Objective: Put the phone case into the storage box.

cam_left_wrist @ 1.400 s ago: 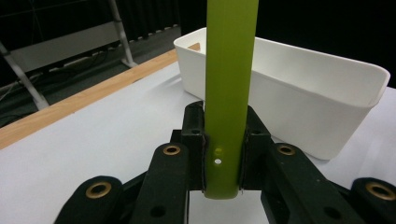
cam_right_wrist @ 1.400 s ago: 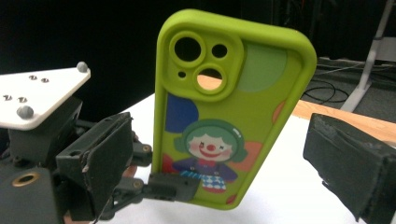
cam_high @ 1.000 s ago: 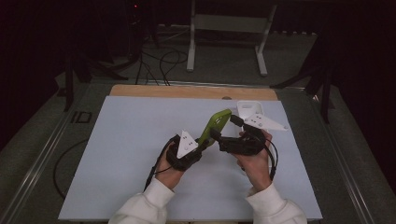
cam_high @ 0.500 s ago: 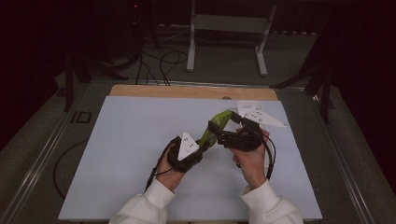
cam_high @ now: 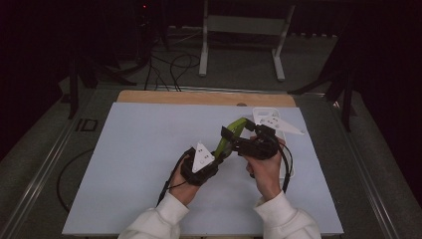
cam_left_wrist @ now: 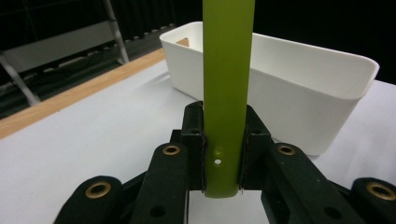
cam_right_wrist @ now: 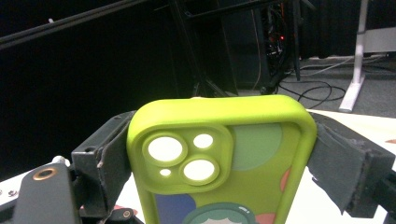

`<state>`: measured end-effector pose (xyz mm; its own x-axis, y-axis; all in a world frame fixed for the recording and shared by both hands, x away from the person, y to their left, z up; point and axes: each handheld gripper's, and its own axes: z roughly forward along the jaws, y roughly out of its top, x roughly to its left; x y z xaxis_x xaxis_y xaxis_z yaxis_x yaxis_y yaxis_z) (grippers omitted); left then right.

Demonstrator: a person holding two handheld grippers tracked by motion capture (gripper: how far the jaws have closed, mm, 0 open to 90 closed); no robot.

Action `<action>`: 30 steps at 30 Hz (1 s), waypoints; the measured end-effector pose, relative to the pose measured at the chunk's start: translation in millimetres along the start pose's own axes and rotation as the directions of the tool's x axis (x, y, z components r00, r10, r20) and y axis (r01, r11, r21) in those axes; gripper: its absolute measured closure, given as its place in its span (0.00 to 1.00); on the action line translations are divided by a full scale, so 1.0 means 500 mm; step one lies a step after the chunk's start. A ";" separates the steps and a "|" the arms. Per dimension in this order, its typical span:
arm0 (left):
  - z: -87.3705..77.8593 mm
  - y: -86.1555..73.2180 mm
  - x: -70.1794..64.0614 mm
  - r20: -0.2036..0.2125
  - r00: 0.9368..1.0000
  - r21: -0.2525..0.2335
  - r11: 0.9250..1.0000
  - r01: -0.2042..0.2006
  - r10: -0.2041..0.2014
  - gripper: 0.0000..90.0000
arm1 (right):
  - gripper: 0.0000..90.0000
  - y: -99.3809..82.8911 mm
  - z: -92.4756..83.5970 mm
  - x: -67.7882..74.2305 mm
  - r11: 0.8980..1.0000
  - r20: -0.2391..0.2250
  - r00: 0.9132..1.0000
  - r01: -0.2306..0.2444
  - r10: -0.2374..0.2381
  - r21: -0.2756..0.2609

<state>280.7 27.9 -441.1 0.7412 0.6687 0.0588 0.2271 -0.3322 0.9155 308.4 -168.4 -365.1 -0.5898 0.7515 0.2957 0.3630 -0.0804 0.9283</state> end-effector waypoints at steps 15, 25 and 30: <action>0.006 -0.004 -0.003 0.024 1.000 0.016 1.000 -0.008 0.007 0.84 | 0.18 -0.006 -0.002 -0.004 0.999 -0.004 1.000 0.022 -0.021 0.025; 0.002 0.000 0.000 -0.006 1.000 0.015 0.999 0.029 -0.029 0.44 | 0.18 -0.010 0.002 -0.001 0.999 -0.011 1.000 0.028 -0.027 0.035; 0.000 0.006 0.012 -0.016 0.997 0.029 0.996 0.081 -0.081 0.13 | 0.18 -0.010 0.000 -0.002 0.999 -0.007 1.000 0.028 -0.028 0.034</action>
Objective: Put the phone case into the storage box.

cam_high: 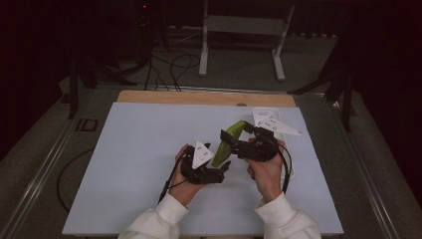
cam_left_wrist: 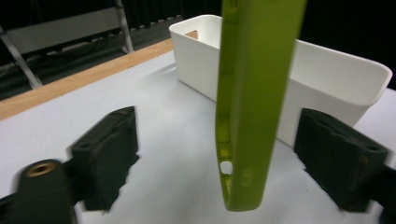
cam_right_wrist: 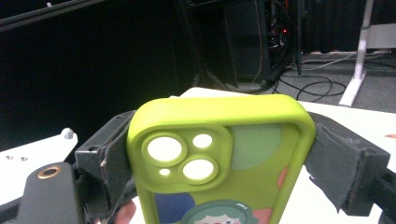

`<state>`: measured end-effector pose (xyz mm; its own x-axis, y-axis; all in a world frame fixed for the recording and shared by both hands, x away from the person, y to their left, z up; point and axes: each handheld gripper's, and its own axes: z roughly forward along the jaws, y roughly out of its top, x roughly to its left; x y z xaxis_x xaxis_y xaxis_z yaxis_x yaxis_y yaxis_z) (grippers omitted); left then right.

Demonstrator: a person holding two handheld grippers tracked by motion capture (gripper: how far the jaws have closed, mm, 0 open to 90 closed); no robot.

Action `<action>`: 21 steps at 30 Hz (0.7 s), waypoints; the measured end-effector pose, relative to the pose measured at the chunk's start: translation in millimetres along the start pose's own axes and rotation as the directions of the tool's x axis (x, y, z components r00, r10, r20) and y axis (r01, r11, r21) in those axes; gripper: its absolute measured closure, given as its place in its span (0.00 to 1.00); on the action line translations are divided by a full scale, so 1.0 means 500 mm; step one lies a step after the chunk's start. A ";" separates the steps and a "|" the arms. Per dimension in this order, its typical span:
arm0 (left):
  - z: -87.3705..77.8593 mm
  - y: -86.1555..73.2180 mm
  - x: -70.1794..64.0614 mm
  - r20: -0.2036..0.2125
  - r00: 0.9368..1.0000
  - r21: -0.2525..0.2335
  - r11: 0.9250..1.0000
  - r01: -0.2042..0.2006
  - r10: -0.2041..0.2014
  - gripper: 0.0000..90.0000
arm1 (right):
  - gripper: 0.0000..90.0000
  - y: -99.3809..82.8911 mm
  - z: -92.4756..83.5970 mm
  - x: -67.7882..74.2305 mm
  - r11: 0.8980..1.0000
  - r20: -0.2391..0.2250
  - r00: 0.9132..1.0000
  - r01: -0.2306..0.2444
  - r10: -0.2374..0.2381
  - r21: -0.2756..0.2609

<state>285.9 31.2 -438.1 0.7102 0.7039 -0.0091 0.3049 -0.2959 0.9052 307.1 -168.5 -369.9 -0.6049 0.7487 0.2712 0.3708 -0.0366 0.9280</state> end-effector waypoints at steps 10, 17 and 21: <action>-0.013 0.004 0.015 0.014 1.000 0.014 1.000 0.001 -0.001 0.05 | 0.18 0.000 -0.001 0.000 1.000 0.008 1.000 0.003 -0.003 -0.001; -0.027 0.006 0.025 0.027 1.000 0.015 1.000 0.008 -0.008 0.02 | 0.18 0.000 0.000 -0.002 1.000 0.011 1.000 0.006 -0.007 0.002; -0.037 0.006 0.034 0.036 0.999 0.011 1.000 0.013 -0.013 0.00 | 0.18 0.001 -0.001 -0.002 1.000 0.014 1.000 0.009 -0.009 0.004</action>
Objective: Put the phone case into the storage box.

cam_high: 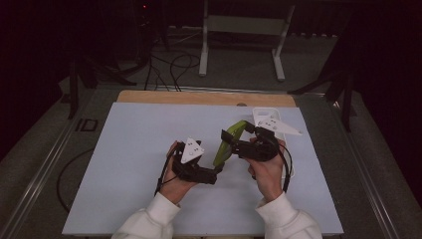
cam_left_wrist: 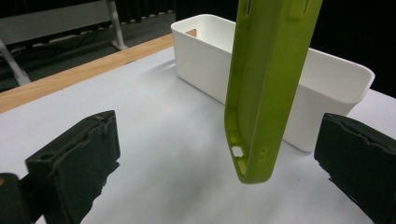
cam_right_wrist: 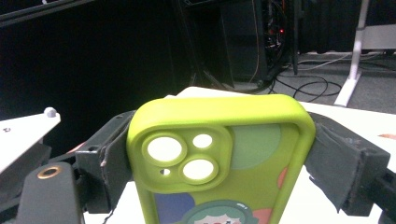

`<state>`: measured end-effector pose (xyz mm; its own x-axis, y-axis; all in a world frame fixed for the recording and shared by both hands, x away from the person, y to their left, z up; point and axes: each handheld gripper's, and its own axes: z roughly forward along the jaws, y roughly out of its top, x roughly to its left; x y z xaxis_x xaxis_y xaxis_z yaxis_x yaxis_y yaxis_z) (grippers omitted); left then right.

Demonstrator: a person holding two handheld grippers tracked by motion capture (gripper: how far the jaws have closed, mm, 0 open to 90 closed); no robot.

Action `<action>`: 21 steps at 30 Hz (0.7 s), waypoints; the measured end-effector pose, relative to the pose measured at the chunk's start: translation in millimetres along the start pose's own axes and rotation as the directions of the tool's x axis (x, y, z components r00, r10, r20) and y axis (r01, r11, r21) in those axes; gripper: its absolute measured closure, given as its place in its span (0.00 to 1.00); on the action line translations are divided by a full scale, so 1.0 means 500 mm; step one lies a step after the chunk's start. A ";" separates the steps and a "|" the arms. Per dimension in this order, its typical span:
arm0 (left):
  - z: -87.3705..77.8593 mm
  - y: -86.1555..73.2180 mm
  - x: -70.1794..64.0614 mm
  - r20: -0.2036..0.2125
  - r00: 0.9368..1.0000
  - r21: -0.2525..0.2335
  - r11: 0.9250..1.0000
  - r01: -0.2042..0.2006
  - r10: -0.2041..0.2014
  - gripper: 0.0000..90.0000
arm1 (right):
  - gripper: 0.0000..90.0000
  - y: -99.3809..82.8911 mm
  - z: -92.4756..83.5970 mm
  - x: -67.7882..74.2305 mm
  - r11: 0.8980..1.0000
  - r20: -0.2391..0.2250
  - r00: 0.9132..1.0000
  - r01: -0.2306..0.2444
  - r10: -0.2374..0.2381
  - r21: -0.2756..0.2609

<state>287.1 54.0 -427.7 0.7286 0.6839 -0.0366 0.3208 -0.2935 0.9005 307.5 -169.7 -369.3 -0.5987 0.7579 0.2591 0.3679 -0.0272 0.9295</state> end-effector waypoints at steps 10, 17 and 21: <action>-0.024 -0.007 0.026 -0.016 1.000 -0.009 1.000 0.011 -0.011 0.00 | 0.18 0.001 -0.001 -0.006 1.000 0.009 1.000 -0.003 0.003 0.000; -0.041 -0.016 0.044 -0.035 0.999 -0.013 1.000 0.013 -0.013 0.00 | 0.18 -0.001 0.002 -0.007 1.000 0.008 1.000 -0.007 0.007 0.001; -0.054 -0.020 0.055 -0.051 0.999 -0.023 1.000 0.011 -0.013 0.00 | 0.18 0.000 0.001 -0.009 1.000 0.015 1.000 -0.007 0.007 -0.001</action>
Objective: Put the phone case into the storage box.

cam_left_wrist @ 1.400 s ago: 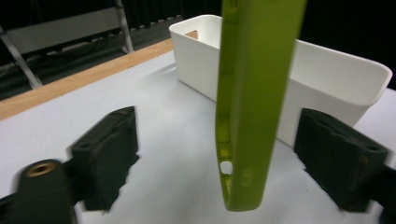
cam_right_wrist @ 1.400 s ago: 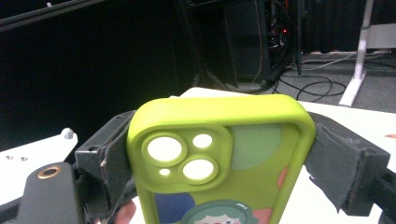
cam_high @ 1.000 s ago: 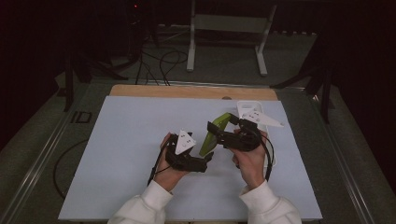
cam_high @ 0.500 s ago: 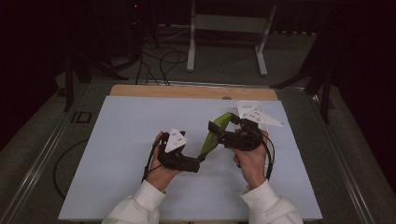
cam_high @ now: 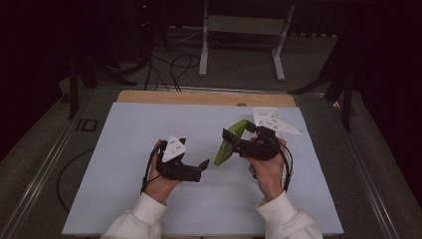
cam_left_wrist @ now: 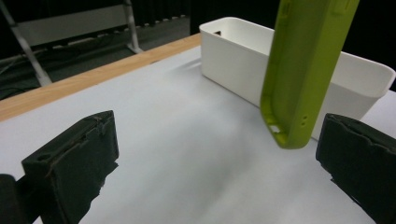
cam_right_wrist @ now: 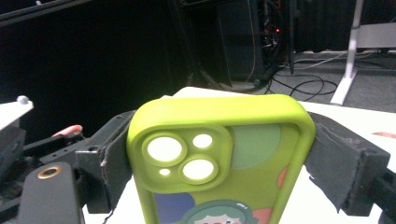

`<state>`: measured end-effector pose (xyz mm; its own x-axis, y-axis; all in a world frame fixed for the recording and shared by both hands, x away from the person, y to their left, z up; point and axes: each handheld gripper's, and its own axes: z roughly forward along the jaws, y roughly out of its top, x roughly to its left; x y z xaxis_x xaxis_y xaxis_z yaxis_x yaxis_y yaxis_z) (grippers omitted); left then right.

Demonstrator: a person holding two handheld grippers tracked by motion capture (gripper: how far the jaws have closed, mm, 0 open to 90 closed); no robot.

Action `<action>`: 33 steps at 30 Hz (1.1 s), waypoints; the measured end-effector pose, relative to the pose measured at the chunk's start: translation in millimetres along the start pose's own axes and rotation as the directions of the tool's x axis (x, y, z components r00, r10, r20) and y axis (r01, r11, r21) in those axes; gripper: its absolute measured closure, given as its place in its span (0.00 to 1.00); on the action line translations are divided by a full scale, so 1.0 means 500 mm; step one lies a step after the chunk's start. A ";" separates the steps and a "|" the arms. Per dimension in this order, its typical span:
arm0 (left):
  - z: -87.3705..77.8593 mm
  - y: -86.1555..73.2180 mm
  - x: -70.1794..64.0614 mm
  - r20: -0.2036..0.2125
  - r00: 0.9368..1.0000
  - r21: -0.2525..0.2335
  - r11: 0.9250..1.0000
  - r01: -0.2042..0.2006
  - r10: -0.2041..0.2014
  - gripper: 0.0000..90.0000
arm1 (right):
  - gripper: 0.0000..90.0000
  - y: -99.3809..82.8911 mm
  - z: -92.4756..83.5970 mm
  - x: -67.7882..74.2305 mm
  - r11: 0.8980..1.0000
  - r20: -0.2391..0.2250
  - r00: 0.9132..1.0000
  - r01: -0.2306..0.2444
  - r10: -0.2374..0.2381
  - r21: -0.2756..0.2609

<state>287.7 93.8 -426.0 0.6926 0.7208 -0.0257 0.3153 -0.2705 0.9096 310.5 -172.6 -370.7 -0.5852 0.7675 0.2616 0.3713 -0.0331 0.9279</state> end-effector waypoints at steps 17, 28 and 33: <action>-0.041 -0.025 0.037 -0.032 0.999 -0.011 1.000 -0.024 0.024 0.00 | 0.18 -0.002 -0.003 -0.013 1.000 0.021 1.000 -0.006 0.007 -0.002; -0.068 -0.049 0.060 -0.065 0.998 -0.007 1.000 -0.026 0.026 0.00 | 0.18 0.001 -0.006 -0.020 1.000 0.036 0.999 -0.005 0.006 -0.008; -0.081 -0.060 0.071 -0.078 0.997 -0.013 1.000 -0.015 0.014 0.00 | 0.18 0.003 -0.007 -0.021 1.000 0.042 0.999 -0.007 0.008 -0.011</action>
<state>276.4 153.2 -437.4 0.6446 0.7642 0.0195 0.2961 -0.2731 0.9153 314.6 -183.2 -371.3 -0.5513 0.7937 0.2571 0.3676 -0.0455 0.9289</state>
